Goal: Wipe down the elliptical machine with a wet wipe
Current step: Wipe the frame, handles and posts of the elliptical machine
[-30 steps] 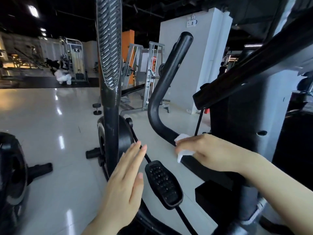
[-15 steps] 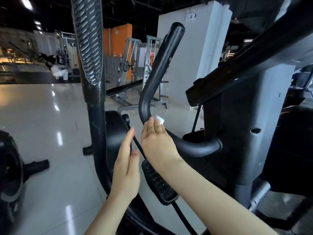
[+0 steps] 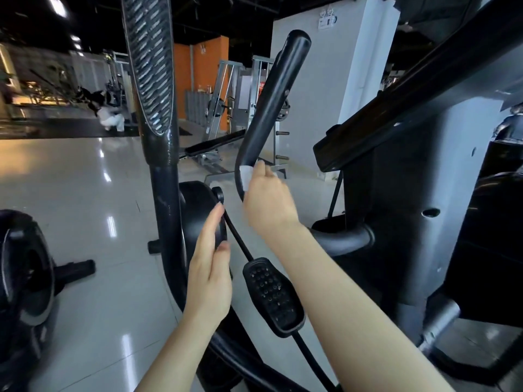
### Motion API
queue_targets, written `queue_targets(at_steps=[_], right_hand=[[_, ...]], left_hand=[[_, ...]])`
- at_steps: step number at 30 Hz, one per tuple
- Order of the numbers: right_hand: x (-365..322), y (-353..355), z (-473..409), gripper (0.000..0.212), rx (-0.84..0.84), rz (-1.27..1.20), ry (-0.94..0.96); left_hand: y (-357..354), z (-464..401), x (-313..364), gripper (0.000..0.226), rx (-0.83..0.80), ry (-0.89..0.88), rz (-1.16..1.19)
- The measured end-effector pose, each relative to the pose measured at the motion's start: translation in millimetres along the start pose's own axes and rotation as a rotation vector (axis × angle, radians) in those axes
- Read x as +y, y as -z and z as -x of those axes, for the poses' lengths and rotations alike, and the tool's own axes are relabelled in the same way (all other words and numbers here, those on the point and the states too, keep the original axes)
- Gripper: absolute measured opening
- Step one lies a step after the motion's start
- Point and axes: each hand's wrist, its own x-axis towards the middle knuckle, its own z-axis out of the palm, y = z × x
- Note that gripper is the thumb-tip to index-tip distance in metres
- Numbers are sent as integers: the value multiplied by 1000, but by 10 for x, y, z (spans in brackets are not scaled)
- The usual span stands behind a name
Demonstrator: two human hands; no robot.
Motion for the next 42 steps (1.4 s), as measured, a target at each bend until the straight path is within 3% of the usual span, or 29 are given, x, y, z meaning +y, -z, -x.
queue_targets(at_steps=[6, 9, 13, 17, 22, 24, 26, 28, 30, 31, 33, 35, 36, 42], right_hand=[[234, -425, 325, 46, 116, 324, 249], [776, -349, 581, 42, 327, 328, 457], [1373, -192, 890, 38, 356, 273, 596], [1732, -181, 1057, 40, 360, 282, 558], [1758, -316, 1146, 41, 418, 208, 338], [1568, -352, 1196, 45, 410, 3, 208], [1360, -303, 1175, 36, 446, -225, 153], [1123, -187, 963, 30, 513, -307, 251], [823, -39, 587, 44, 564, -221, 434], [657, 28, 381, 50, 546, -152, 552], [386, 66, -7, 52, 279, 98, 794], [357, 30, -248, 42, -76, 275, 853], [439, 3, -288, 37, -170, 317, 868], [1030, 157, 95, 46, -307, 46, 897]], left_hand=[[-8, -10, -65, 54, -47, 5, -81], [-86, -32, -99, 43, -152, -96, -168], [-248, -122, -116, 47, -251, -186, -338], [-384, -134, -191, 54, -326, -255, -531], [-393, -100, -160, 52, -331, -224, -499], [-354, -34, -93, 51, -303, -178, -442], [-286, 77, -20, 48, -211, -186, -374], [-211, 192, 21, 44, -97, -227, -326], [-137, 268, 12, 44, 28, -249, -316], [-114, 288, -1, 43, 93, -260, -319], [-97, 306, -35, 43, 183, -278, -331], [-88, 318, -74, 45, 206, -256, -327], [-75, 314, -101, 46, 200, -237, -317], [-174, 262, -223, 50, 112, -175, -267]])
